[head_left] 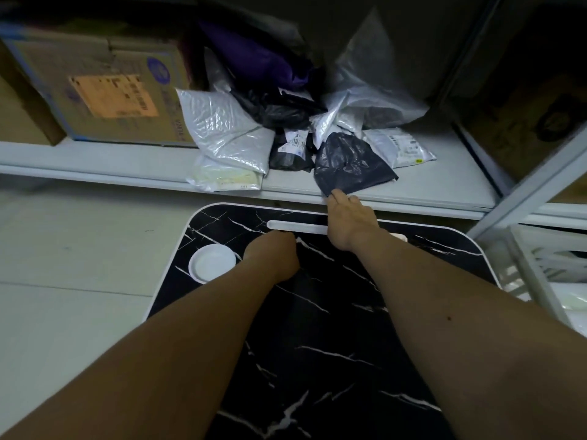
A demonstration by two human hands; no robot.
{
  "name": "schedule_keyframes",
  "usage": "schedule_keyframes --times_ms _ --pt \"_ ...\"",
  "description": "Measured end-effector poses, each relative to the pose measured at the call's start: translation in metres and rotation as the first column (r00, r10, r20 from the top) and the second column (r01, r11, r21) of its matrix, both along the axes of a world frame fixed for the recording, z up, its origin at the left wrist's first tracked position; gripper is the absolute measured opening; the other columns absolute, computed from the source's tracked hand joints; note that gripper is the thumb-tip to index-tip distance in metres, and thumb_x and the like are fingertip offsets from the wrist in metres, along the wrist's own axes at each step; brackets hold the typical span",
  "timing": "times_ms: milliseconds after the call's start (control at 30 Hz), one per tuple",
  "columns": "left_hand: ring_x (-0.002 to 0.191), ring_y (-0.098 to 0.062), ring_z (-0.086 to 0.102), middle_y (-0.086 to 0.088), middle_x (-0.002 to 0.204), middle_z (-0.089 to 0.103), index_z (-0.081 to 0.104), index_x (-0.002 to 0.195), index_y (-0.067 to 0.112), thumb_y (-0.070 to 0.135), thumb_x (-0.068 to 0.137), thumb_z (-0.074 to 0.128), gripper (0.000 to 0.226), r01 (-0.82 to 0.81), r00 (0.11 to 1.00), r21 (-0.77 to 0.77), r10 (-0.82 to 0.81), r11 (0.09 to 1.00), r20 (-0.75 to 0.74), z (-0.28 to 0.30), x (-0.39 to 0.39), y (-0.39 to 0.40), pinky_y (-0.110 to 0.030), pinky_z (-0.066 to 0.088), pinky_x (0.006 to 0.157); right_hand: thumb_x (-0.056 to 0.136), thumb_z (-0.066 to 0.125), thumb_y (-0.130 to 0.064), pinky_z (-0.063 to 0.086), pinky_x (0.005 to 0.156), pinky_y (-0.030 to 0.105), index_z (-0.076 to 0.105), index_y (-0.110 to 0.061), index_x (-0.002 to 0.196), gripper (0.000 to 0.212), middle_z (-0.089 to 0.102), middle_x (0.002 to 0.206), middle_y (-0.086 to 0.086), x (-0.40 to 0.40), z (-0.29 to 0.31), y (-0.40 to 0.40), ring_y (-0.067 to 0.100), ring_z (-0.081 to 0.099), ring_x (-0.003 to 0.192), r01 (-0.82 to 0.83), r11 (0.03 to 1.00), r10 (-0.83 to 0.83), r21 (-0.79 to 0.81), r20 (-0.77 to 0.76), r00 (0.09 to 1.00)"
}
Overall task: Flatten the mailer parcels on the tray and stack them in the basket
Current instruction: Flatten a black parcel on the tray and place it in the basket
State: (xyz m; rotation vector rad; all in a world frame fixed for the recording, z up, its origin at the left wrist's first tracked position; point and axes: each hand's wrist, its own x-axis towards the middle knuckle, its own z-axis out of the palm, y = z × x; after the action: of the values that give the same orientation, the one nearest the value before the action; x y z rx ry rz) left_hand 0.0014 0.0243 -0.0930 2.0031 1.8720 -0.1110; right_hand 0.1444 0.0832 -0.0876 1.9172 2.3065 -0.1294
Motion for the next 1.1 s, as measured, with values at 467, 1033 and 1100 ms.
schedule_keyframes --times_ms 467,1033,1100 --pt "0.114 -0.031 0.055 -0.016 0.123 0.058 0.042 0.130 0.011 0.015 0.093 0.041 0.037 -0.012 0.997 -0.079 0.018 0.997 0.075 0.015 0.022 -0.084 -0.041 0.045 0.095 0.092 0.054 -0.014 0.043 0.093 0.042 0.042 -0.004 0.130 0.041 0.035 0.134 0.012 0.008 -0.011 -0.162 0.032 0.050 0.115 -0.073 0.973 0.036 -0.220 -0.168 0.985" --pt "0.125 -0.029 0.043 -0.013 0.137 0.040 0.039 0.135 0.008 0.026 0.095 0.050 0.046 -0.066 0.995 0.233 0.047 0.970 0.087 0.021 0.028 -0.134 -0.041 0.042 0.101 0.091 0.044 -0.017 0.043 0.074 0.032 0.061 -0.013 0.103 0.021 0.061 0.105 0.006 0.009 0.006 -0.232 0.024 0.054 0.096 0.248 0.920 -0.118 0.304 -0.390 0.913" --pt "0.144 -0.028 0.018 -0.010 0.156 0.018 0.018 0.149 0.009 0.034 0.100 0.033 0.057 0.003 1.000 0.332 -0.013 0.943 0.028 0.013 0.033 -0.138 -0.042 0.027 0.114 0.095 0.043 -0.022 0.039 0.097 0.041 0.049 -0.017 0.132 0.038 0.047 0.141 0.004 0.014 0.002 -0.224 0.027 0.042 0.128 0.201 0.923 -0.069 0.328 -0.372 0.926"
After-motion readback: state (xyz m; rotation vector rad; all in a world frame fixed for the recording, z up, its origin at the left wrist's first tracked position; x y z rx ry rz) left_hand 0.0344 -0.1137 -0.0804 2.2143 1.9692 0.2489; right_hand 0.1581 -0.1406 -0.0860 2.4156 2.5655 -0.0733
